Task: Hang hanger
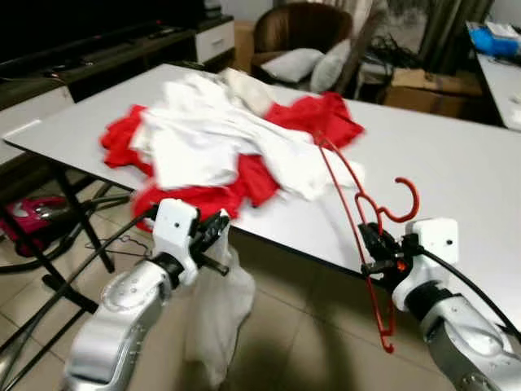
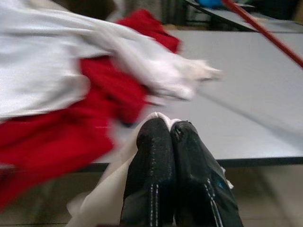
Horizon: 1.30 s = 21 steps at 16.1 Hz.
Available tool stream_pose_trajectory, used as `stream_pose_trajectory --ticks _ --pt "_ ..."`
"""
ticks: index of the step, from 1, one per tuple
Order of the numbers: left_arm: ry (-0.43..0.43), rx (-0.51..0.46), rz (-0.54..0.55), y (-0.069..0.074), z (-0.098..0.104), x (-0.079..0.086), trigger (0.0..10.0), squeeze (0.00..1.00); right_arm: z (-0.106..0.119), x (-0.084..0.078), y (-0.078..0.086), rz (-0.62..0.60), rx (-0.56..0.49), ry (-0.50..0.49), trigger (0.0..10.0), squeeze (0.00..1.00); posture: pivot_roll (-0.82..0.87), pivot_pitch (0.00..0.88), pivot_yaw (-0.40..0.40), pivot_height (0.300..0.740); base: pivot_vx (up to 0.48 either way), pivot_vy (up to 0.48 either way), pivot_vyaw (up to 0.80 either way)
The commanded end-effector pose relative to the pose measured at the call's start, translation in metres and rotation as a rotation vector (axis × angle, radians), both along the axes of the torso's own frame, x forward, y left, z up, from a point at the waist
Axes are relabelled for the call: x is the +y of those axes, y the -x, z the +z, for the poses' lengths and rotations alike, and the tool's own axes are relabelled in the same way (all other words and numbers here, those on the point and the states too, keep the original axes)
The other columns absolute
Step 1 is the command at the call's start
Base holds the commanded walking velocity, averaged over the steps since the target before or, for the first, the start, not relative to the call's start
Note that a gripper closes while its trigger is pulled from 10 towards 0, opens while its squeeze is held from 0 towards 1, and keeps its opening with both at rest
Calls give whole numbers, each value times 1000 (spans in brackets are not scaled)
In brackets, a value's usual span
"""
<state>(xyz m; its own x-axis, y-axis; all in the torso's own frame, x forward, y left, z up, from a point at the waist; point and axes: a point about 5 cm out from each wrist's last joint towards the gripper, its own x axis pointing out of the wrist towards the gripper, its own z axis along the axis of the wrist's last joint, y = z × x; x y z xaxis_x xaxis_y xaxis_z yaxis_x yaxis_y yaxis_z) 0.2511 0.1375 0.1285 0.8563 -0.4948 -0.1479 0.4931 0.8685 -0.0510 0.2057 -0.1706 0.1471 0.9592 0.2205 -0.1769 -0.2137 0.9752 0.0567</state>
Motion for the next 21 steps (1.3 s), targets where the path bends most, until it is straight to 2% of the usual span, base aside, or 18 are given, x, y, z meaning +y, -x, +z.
stream_pose_trajectory --ticks 1,7,14,18,21 --pt "-9 -48 4 -4 9 2 10000 0 0 -3 -2 -26 -4 5 10000 0 -1 0 35 740 0 -270 0" --pt "-4 -58 7 -8 9 0 10000 0 0 -3 -4 -40 -3 3 10000 0 -4 0 37 740 0 -274 -70" --pt "10 -61 7 -9 9 -2 10000 0 2 -5 -3 -38 -1 5 10000 0 -18 0 35 740 0 -271 -800" --pt "49 -58 35 -13 10 -1 10000 0 3 -5 -3 -33 -1 15 10000 0 -22 0 32 740 0 0 -800" --pt "46 -77 52 -15 13 0 10000 0 5 -5 -5 -13 -8 35 10000 0 -22 0 31 740 0 0 -533"
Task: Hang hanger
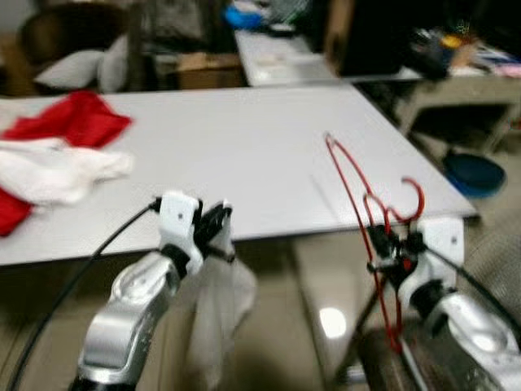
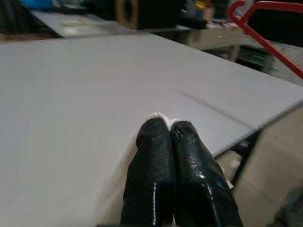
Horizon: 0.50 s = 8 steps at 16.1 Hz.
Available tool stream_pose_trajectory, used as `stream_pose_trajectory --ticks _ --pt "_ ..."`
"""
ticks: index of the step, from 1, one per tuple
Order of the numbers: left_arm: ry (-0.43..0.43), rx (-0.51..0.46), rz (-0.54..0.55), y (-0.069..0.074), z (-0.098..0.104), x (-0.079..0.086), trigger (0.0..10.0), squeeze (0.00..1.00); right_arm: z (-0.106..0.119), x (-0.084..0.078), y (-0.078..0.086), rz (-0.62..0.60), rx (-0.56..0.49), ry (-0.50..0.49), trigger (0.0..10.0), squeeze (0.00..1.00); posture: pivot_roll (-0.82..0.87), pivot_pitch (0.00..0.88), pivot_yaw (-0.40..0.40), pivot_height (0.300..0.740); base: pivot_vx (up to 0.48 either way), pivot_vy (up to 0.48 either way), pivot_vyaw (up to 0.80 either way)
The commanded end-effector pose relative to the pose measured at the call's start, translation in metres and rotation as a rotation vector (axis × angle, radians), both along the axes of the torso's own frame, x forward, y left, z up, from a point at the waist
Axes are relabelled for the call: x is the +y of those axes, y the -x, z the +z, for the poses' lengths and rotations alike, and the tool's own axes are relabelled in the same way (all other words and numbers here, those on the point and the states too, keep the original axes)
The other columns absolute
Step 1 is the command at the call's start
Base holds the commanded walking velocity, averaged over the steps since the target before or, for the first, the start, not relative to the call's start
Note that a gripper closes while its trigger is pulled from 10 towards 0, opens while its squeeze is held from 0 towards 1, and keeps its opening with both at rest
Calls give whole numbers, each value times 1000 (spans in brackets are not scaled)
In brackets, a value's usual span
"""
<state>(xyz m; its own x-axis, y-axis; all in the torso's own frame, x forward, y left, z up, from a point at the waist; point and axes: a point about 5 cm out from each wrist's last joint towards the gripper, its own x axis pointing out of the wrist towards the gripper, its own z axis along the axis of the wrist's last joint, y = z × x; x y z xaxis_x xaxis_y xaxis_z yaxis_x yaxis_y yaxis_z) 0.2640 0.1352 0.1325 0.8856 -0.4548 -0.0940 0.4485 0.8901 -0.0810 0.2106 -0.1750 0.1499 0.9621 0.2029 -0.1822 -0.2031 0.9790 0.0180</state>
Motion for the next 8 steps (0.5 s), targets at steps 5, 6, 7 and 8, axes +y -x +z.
stream_pose_trajectory --ticks 5,6,7,8 --pt "28 -119 92 -11 23 14 10000 0 7 6 -3 94 -43 20 10000 0 -23 0 25 740 49 0 0" --pt "37 -134 97 -12 27 15 10000 0 9 8 -3 100 -52 15 10000 0 -23 0 25 740 289 0 0" --pt "39 -144 96 -13 31 16 10000 0 10 9 -3 106 -61 8 10000 0 -21 0 25 740 311 0 0" --pt "45 -155 90 -15 35 17 10000 0 13 11 -3 124 -77 -8 10000 0 -21 0 27 740 334 0 0"
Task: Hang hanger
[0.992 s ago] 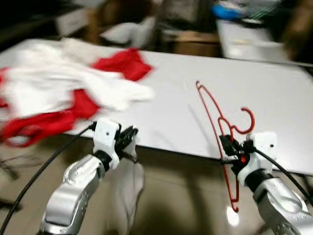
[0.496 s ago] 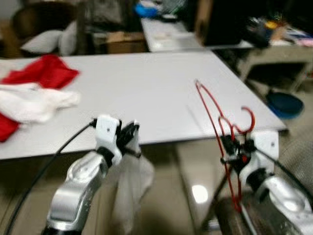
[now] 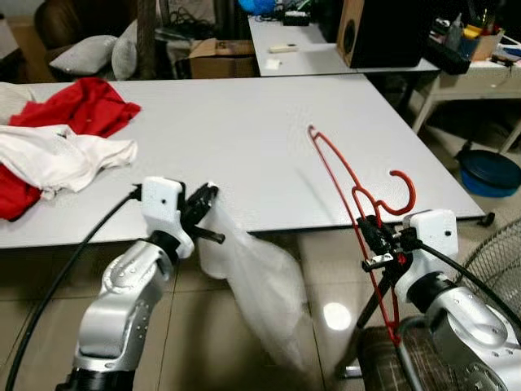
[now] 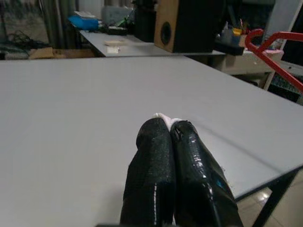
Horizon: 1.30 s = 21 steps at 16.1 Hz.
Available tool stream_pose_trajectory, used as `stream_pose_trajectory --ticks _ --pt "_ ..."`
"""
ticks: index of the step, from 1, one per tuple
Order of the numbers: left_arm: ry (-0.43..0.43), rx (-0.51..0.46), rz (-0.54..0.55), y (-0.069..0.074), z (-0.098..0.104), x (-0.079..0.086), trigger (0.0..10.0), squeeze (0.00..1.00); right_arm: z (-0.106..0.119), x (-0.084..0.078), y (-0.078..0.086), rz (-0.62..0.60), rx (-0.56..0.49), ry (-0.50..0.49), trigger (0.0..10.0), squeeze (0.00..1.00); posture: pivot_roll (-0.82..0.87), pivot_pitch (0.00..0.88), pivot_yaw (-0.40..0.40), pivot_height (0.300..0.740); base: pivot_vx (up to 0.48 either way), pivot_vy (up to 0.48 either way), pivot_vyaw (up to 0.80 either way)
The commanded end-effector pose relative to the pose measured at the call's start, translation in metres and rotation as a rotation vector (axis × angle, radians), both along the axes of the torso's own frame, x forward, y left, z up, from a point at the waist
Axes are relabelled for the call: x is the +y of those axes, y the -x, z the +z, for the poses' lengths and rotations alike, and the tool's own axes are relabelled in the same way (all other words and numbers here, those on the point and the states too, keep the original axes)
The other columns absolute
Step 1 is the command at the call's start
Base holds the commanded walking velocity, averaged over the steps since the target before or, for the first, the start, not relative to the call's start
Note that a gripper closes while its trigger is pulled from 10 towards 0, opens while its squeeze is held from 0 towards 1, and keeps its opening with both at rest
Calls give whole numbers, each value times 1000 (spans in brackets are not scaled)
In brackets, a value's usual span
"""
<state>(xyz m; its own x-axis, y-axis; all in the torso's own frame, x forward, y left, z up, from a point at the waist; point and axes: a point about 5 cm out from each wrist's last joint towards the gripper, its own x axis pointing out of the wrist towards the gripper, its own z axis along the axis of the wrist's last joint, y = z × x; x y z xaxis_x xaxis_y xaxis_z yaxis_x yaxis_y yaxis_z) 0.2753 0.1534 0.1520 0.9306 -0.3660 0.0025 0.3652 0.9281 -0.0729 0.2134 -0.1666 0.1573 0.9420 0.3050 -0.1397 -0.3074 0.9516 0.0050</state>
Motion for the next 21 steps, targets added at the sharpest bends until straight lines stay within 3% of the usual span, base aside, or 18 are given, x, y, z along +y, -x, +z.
stream_pose_trajectory --ticks 1,7,9,12,16,19,21 --pt "13 -69 -13 -4 17 0 10000 0 7 4 0 38 -39 -14 10000 0 -21 0 30 740 341 0 0" --pt "12 -84 -63 -10 22 -4 10000 0 17 -17 2 120 -47 83 10000 0 -29 0 42 740 361 0 0" --pt "17 -84 -75 -10 22 -6 10000 0 15 -14 3 164 -44 166 10000 0 -32 0 44 740 368 0 0" --pt "22 -88 -97 -11 23 -9 10000 0 13 -13 3 155 -42 131 10000 0 -34 0 46 740 371 0 0" --pt "41 -92 -160 -10 26 -15 10000 0 15 -21 4 213 -26 198 10000 0 -34 0 46 740 268 0 0" --pt "-13 -87 -298 -12 35 -22 10000 0 22 -25 15 409 26 232 10000 0 -26 0 38 740 0 0 0" --pt "-43 -116 -373 -27 55 -23 10000 0 26 -34 25 558 99 249 10000 0 -21 0 38 740 0 0 0"
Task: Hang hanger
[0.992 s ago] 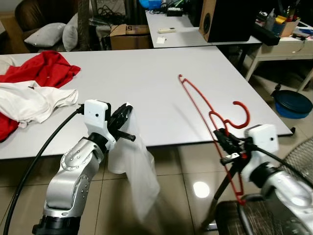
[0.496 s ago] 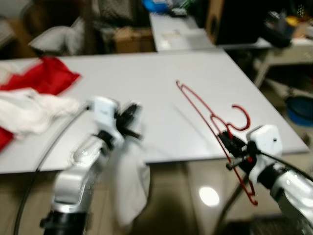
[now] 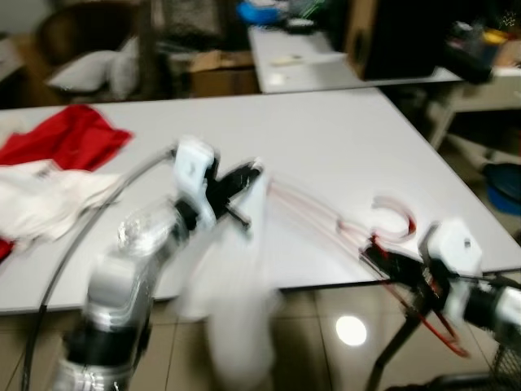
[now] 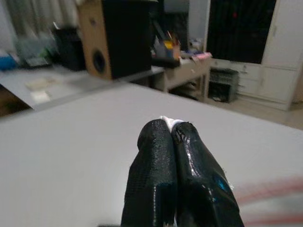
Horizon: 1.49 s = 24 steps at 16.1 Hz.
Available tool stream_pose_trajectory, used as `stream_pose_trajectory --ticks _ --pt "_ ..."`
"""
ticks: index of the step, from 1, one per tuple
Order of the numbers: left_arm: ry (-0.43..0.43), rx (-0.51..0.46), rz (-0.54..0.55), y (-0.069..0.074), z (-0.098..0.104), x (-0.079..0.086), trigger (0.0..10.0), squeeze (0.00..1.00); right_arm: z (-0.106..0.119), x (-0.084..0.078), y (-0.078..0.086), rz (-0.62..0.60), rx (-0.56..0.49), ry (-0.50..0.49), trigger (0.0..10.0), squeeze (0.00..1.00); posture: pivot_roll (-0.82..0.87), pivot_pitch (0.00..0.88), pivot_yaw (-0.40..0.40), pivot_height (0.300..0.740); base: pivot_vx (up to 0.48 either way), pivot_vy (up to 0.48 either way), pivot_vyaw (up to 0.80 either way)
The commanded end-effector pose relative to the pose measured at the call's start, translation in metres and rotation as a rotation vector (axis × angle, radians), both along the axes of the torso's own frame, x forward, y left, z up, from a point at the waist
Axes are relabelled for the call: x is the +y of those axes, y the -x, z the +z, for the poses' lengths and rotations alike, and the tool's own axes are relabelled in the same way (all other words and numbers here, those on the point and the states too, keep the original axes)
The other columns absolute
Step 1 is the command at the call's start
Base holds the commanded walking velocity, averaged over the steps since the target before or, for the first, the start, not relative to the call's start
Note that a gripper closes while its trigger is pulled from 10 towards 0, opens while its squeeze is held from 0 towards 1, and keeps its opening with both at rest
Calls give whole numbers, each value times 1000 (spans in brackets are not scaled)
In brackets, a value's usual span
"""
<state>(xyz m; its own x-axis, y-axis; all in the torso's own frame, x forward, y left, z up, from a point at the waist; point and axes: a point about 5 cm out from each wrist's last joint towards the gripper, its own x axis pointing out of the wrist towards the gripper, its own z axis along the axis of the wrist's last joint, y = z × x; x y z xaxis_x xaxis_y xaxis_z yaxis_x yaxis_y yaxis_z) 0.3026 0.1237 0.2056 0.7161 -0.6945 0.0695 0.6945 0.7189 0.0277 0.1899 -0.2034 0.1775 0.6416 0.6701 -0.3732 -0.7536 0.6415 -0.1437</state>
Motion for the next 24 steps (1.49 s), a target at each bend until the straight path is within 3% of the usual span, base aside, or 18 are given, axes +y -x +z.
stream_pose_trajectory --ticks 1,4,6,9,12,13,15,17,18,20,22,24 --pt "14 -32 15 -9 13 9 10000 0 4 -2 6 74 30 10 10000 0 -20 0 37 740 0 0 0" --pt "26 -91 24 -32 39 8 10000 0 1 -11 11 144 96 41 10000 0 -13 0 39 740 0 0 0" --pt "152 -190 8 -54 86 -1 10000 0 11 -7 6 221 105 -8 10000 0 -11 0 42 740 0 0 0" --pt "197 -252 9 -63 111 -11 10000 0 17 2 10 335 120 -54 10000 0 -8 0 39 740 0 0 0" --pt "222 -303 -19 -66 128 -22 10000 0 22 12 3 408 107 -84 10000 0 -5 0 37 740 0 0 0" --pt "207 -317 -8 -67 130 -23 10000 0 22 12 2 414 109 -65 10000 0 2 0 32 740 0 0 0" --pt "110 -369 82 -77 129 -16 10000 0 20 -3 -6 352 118 48 10000 0 3 0 29 740 0 0 0" --pt "-43 -390 161 -84 115 -9 10000 0 19 -30 -29 154 32 247 10000 0 3 0 29 740 0 0 0" --pt "-80 -399 166 -85 109 -7 10000 0 21 -38 -34 98 23 260 10000 0 3 0 32 740 0 0 0" --pt "-103 -357 223 -89 90 0 10000 0 43 -48 -29 104 -19 163 10000 0 3 0 38 740 0 0 0" --pt "-95 -348 262 -94 85 3 10000 0 58 -47 -16 186 -32 61 10000 0 3 0 42 740 0 0 0" --pt "-102 -351 276 -96 84 2 10000 0 64 -51 -13 209 -51 34 10000 0 1 0 45 740 0 0 0"
